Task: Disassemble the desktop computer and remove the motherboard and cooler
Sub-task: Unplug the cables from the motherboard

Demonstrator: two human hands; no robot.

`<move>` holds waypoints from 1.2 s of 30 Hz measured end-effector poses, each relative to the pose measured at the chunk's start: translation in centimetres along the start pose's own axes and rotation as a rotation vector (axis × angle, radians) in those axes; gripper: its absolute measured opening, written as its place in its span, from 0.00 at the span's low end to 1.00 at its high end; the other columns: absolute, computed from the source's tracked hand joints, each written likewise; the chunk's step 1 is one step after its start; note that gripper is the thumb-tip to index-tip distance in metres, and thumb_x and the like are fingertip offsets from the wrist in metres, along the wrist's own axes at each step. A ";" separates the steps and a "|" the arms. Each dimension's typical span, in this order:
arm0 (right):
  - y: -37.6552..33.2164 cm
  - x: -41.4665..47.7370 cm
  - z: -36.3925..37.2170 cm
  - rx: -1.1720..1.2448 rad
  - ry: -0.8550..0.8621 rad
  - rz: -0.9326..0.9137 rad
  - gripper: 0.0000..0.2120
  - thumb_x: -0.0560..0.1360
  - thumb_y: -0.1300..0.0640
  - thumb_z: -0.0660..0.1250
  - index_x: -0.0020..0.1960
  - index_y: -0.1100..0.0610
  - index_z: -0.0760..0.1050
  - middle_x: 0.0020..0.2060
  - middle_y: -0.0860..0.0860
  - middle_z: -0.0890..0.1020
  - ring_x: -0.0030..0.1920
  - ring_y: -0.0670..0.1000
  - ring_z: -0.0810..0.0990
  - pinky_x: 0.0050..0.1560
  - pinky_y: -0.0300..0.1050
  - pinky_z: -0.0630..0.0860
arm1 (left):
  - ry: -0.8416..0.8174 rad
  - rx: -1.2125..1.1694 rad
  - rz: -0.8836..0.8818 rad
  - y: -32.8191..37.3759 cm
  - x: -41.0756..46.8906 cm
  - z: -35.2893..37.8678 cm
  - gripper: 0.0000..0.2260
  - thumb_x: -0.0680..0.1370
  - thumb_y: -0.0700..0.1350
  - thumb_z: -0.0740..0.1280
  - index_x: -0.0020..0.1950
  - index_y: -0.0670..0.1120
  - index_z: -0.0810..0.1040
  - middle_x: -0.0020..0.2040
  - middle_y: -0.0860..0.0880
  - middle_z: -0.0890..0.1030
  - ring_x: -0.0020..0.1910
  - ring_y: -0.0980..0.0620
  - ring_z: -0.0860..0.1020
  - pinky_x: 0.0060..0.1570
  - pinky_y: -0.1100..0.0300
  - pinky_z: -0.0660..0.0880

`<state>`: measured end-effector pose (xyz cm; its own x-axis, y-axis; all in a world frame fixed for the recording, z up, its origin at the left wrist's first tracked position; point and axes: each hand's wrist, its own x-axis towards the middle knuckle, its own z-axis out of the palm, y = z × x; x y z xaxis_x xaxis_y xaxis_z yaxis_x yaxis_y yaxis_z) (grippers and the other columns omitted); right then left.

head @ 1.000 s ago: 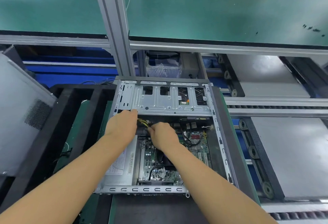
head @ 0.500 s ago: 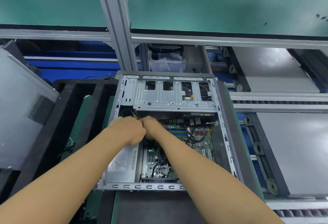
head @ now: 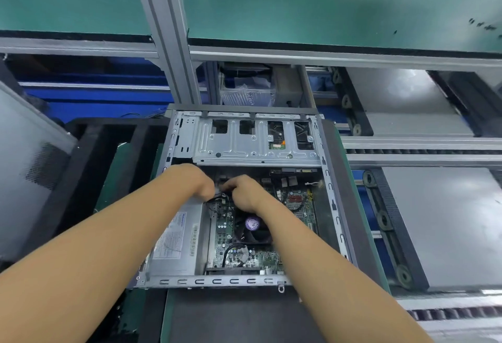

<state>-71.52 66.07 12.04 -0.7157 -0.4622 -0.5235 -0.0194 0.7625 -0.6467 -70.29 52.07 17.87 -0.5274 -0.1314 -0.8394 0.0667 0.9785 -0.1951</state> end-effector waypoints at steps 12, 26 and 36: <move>4.9 -3.0 -3.0 -0.051 0.136 0.065 0.25 0.77 0.72 0.52 0.66 0.55 0.77 0.66 0.57 0.76 0.59 0.58 0.77 0.52 0.45 0.74 | 0.287 -0.171 -0.018 1.5 -1.9 1.6 0.10 0.80 0.40 0.56 0.54 0.42 0.76 0.46 0.47 0.77 0.44 0.46 0.77 0.45 0.54 0.74; 7.0 -3.8 -2.0 0.102 0.204 0.087 0.17 0.80 0.68 0.51 0.50 0.54 0.77 0.52 0.55 0.81 0.50 0.56 0.80 0.45 0.44 0.73 | 0.508 -0.309 0.109 0.4 0.4 4.2 0.17 0.81 0.53 0.54 0.47 0.45 0.78 0.50 0.44 0.81 0.43 0.45 0.77 0.45 0.54 0.72; 1.8 -3.5 -0.2 -0.116 0.285 -0.196 0.13 0.81 0.62 0.57 0.58 0.54 0.79 0.54 0.49 0.83 0.55 0.47 0.79 0.57 0.42 0.75 | 0.889 -0.323 0.196 0.3 -1.0 6.1 0.18 0.80 0.50 0.52 0.34 0.48 0.72 0.32 0.52 0.76 0.33 0.50 0.75 0.40 0.54 0.76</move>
<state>-69.24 69.12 12.82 -0.8560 -0.4726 -0.2095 -0.2429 0.7254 -0.6440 -64.63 51.49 15.54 -0.9891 0.0776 -0.1254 0.0559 0.9842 0.1680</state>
